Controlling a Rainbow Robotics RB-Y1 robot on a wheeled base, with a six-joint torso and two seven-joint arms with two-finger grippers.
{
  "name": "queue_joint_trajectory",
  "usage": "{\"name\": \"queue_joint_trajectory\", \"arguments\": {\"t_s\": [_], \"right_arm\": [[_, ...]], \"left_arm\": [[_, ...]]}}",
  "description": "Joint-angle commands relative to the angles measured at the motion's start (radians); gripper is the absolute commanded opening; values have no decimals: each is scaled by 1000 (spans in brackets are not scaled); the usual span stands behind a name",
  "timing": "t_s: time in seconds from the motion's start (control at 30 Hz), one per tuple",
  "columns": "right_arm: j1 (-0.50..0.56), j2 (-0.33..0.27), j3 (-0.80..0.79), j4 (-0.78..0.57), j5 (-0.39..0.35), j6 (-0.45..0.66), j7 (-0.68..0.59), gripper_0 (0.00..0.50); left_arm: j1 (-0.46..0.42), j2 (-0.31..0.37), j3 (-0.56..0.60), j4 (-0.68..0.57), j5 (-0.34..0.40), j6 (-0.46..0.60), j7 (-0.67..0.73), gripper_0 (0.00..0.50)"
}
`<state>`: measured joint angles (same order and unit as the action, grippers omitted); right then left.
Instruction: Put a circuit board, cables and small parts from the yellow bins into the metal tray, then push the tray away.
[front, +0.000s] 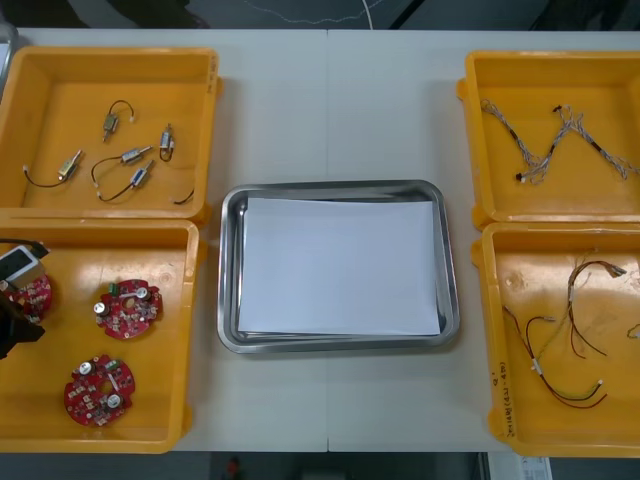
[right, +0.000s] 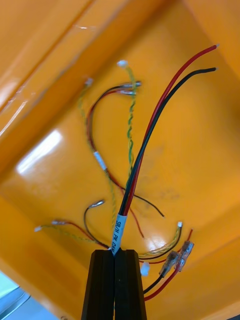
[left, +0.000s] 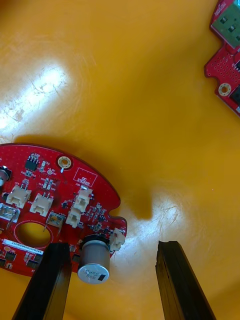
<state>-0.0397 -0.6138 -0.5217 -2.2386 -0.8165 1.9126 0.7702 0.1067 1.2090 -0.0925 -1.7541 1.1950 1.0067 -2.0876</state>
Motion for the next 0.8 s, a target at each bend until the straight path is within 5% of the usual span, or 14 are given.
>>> {"name": "queue_joint_trajectory", "arguments": {"t_s": [0.03,0.43,0.47,0.5,0.8], "right_arm": [[-45,-64,-34,-35,-62,7,113,0],[-49,-135,25,-75,-104,7,400,0],[-51,-138,26,-76,-112,7,413,0],[-55,-144,26,-76,-128,7,434,0],[-146,-169,29,-93,-178,7,598,0]], "left_arm": [[-16,41,-13,8,-11,-11,-164,500],[-13,40,-13,8,-14,-14,-164,500],[-15,40,-13,8,-15,-14,-164,389],[-13,40,-13,8,-15,-14,-166,0],[-13,40,-13,8,-17,-14,-183,0]]}}
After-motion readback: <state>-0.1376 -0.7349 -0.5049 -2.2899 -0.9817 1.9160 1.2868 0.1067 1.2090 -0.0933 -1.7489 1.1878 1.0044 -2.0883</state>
